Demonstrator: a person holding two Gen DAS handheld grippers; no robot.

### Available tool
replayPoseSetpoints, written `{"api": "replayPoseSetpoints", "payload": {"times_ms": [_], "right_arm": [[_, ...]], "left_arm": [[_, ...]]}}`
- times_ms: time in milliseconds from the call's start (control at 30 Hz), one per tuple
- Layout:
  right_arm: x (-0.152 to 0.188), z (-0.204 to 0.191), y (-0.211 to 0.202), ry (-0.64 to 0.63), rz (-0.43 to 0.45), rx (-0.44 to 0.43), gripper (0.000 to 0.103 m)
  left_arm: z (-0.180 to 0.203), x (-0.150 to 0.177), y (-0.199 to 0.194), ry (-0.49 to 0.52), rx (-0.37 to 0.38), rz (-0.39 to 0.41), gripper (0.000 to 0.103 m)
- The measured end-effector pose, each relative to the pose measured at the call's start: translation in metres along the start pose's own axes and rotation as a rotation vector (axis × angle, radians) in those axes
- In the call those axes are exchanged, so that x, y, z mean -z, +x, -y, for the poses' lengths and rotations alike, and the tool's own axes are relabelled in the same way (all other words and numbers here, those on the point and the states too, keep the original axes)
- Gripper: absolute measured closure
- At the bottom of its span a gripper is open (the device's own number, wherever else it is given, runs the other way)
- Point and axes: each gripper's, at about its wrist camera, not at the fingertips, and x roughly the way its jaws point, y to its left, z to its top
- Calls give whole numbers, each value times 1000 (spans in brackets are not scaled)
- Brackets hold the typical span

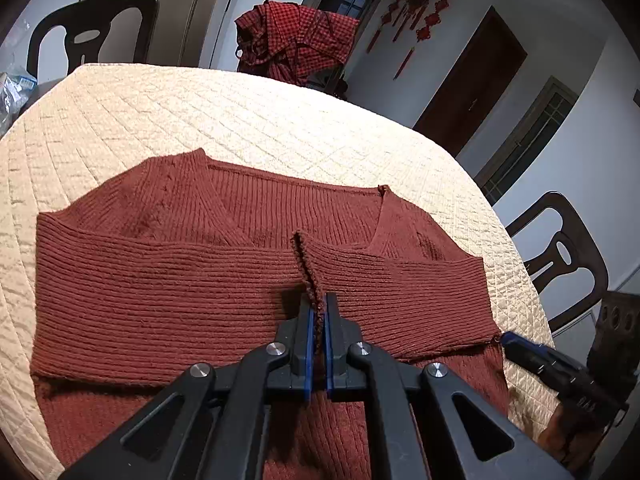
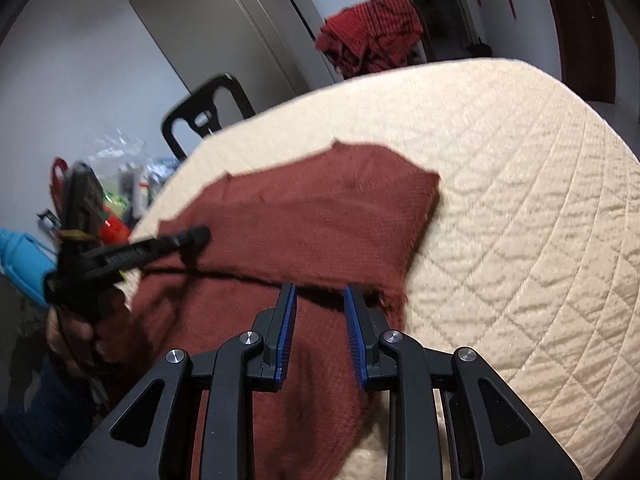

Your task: Fold small clothes

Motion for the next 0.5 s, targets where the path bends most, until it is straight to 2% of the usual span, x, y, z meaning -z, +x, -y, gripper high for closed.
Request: {"api": "replayPoseSetpoints", "payload": {"times_ms": [100,200,233,400,500], "right_arm": [[-5,2,4,-2,-4,38,78],[-4,11,21,6,-80,122,84],[-4,14,20,6,-72,129,90],[-12,13,11,-1,-46,136,90],[-22,9,15,-12,-31,137,90]], "left_arm": [[-2,-2,-3,6,-13,5,96],[-5,-4,-8,0,-39,22,95],[-5,-5,-11,0,-49,31,95],[6,-13,-19,27,-50,64,95],[16,-16,-7,63,-41,46,87]]}}
